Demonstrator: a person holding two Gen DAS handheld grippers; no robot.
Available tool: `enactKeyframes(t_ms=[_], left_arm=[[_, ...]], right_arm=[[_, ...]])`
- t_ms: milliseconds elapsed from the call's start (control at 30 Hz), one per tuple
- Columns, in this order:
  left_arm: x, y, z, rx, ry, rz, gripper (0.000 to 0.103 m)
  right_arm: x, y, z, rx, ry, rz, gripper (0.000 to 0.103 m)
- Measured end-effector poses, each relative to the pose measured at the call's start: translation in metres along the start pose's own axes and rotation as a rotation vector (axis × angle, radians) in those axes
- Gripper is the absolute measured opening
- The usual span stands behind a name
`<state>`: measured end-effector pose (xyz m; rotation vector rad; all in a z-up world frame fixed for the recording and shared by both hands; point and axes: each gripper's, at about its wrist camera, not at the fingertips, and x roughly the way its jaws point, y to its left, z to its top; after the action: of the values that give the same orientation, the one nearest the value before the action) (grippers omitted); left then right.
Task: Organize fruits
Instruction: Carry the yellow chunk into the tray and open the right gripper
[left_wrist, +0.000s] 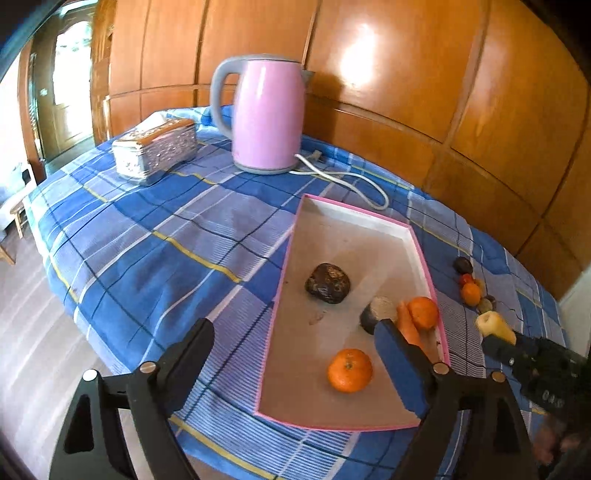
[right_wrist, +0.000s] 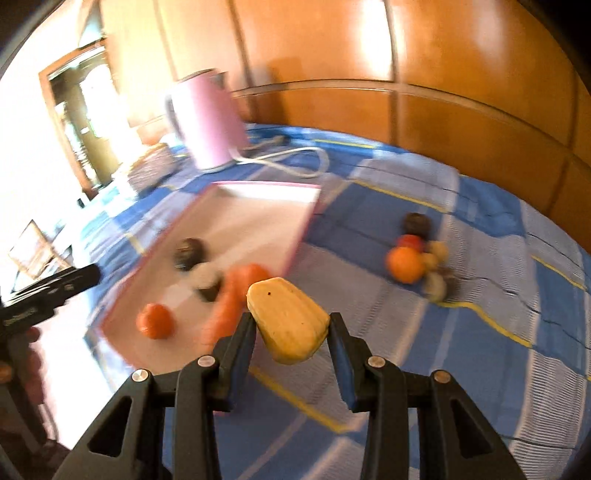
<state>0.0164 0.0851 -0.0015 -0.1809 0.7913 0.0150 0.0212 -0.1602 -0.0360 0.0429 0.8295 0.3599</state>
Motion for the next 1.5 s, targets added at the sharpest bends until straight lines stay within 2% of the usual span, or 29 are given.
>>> enactKeyframes(t_ms=[233,300,467,667,1033,1500], left_arm=[[0.001,0.021,0.002,-0.03,-0.003,0.013,0.093],[0.001,0.022,0.002,-0.028,-0.006,0.015,0.095],[0.001,0.017,0.002,-0.003,-0.01,0.0,0.098],[0.001,0.012,0.002,0.018,-0.014,-0.005,0.1],[-0.001,0.0,-0.001,0.047,-0.013,-0.008,0.102],[-0.003,-0.036,-0.007,0.142,-0.016,-0.029,0.103]], right_arm=[[0.022,0.043,0.007,-0.064,0.045,0.078,0.04],[0.035,0.053,0.008,-0.076,0.082,0.105,0.04],[0.066,0.066,0.001,-0.073,0.163,0.095,0.042],[0.063,0.073,-0.004,-0.098,0.165,0.098,0.041],[0.04,0.059,-0.005,-0.034,0.107,0.097,0.042],[0.007,0.033,-0.006,0.008,-0.037,-0.039,0.042]])
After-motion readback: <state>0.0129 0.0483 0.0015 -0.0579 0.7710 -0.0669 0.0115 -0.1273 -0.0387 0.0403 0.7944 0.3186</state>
